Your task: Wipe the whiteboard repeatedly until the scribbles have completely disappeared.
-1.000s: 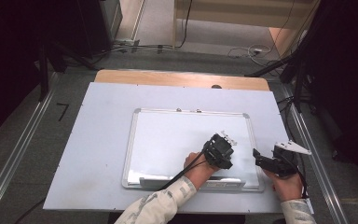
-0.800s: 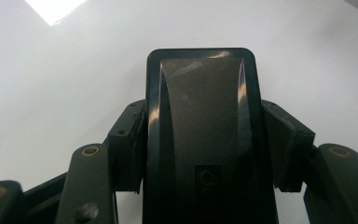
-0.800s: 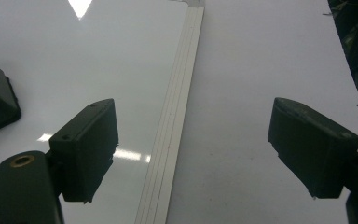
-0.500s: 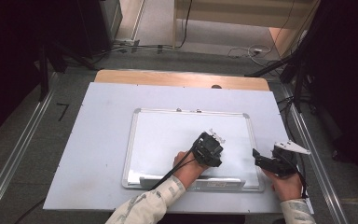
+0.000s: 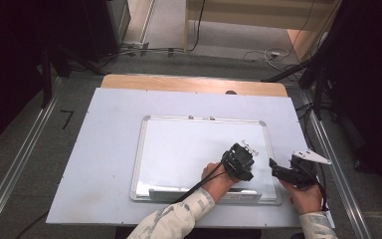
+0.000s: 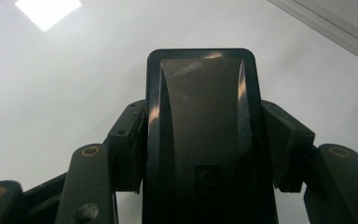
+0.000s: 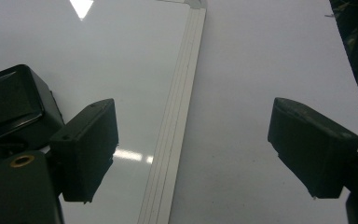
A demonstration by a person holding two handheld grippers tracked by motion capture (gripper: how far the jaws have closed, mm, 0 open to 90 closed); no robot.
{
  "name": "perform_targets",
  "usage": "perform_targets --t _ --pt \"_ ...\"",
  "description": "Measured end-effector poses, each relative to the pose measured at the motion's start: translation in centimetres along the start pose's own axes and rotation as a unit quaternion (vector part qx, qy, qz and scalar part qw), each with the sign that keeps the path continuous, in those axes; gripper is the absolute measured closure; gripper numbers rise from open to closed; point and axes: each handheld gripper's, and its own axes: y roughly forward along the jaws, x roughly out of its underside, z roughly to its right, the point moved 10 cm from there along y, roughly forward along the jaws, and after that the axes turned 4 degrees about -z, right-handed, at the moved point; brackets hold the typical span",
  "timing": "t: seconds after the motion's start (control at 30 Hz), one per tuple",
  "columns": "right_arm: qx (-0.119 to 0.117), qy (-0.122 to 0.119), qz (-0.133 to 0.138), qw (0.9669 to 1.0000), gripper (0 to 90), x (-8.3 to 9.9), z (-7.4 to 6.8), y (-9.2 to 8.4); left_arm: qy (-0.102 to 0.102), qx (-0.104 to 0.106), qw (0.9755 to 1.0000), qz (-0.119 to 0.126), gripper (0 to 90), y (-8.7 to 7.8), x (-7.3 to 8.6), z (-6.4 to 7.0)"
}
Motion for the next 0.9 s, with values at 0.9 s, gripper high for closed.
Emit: perform_targets --t 0.9 --pt "0.005 0.001 -0.006 1.0000 14.7 0.2 0.0 0.1 -0.025 -0.016 0.9996 0.004 40.9 -4.0 6.5 -7.9"
